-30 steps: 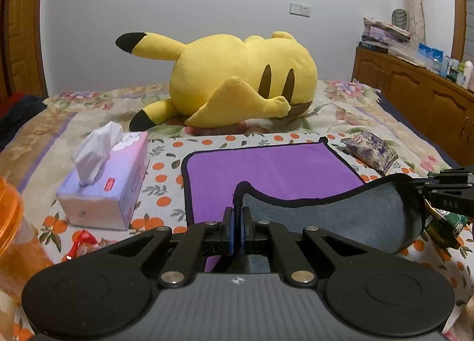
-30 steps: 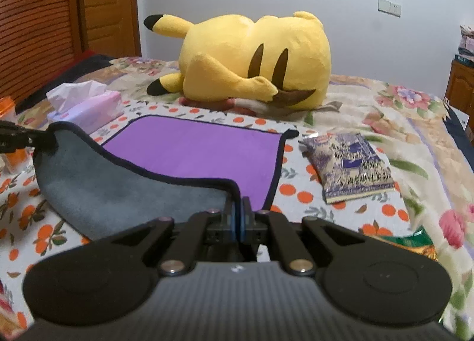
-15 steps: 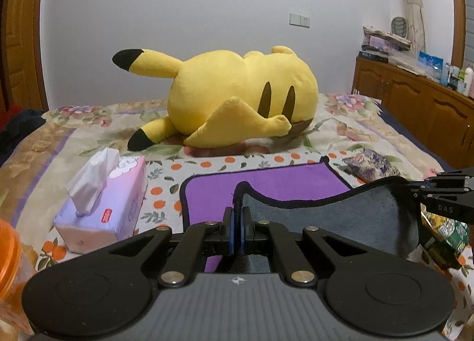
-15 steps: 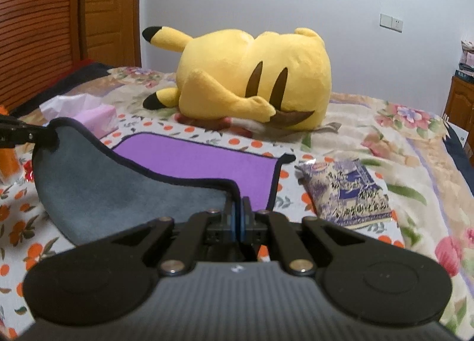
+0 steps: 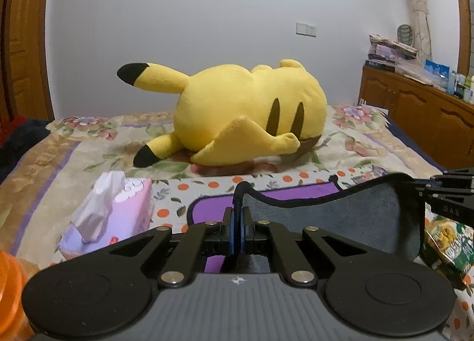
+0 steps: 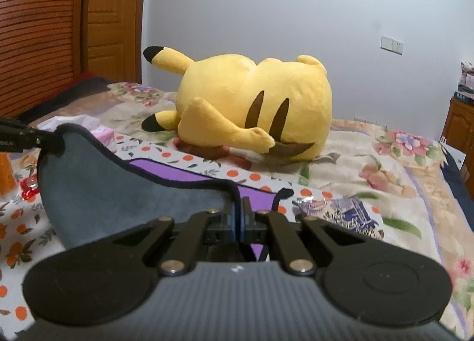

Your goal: Fold towel

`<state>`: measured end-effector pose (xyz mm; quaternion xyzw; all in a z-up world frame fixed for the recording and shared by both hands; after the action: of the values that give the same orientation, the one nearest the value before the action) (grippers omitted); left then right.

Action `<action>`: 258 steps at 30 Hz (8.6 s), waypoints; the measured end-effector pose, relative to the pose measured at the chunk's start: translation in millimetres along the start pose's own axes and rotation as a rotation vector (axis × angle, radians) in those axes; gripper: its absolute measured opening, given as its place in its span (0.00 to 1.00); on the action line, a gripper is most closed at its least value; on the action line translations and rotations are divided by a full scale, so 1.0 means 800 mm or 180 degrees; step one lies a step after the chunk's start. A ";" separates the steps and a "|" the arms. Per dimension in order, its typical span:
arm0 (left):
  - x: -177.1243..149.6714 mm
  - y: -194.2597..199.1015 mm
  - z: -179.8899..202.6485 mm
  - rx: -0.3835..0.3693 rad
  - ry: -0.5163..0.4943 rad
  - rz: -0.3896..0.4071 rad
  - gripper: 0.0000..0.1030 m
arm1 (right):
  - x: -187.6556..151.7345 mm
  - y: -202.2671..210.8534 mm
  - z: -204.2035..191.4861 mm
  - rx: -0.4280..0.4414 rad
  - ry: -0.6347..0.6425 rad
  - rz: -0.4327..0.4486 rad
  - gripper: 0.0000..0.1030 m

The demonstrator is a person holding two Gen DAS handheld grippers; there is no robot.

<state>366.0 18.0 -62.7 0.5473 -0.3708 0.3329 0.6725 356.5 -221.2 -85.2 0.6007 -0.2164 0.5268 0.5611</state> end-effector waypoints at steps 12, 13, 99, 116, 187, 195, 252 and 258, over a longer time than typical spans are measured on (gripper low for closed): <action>0.029 -0.035 -0.004 0.0148 -0.0084 0.0055 0.05 | 0.019 -0.030 0.016 -0.0164 -0.0067 0.0054 0.03; 0.031 -0.037 -0.005 0.0160 -0.0088 0.0067 0.05 | 0.021 -0.032 0.017 -0.0177 -0.0061 0.0063 0.03; -0.069 -0.018 0.037 0.0339 -0.0330 -0.0380 0.86 | -0.049 0.019 -0.026 -0.0201 -0.0427 -0.0459 0.87; -0.078 0.078 0.062 0.0335 -0.0423 -0.0347 1.00 | -0.041 0.110 -0.021 -0.0285 -0.0579 -0.0397 1.00; -0.164 0.282 0.088 0.0442 -0.0221 -0.0412 1.00 | -0.092 0.295 -0.080 -0.0346 -0.0662 -0.0260 1.00; -0.172 0.294 0.089 0.0452 -0.0179 -0.0390 1.00 | -0.093 0.304 -0.088 -0.0317 -0.0658 -0.0232 1.00; -0.172 0.335 0.088 0.0453 -0.0095 0.0185 1.00 | -0.098 0.319 -0.090 -0.0477 -0.0605 0.0051 1.00; -0.169 0.342 0.091 0.0436 -0.0113 0.0283 1.00 | -0.097 0.322 -0.090 -0.0495 -0.0603 0.0103 1.00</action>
<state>55.0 -10.0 -36.6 0.5808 -0.3829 0.3772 0.6114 81.8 -253.5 -51.5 0.5989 -0.3182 0.4583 0.5744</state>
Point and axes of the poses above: each gripper's, at about its wrist camera, not at the fingertips, and y roughly against the way its jaws point, z to its right, x to its top, the point moved 7 cm from there along -y, roughly the way its jaws point, and after that the axes turned 7 degrees about y, right-handed, at the moved point
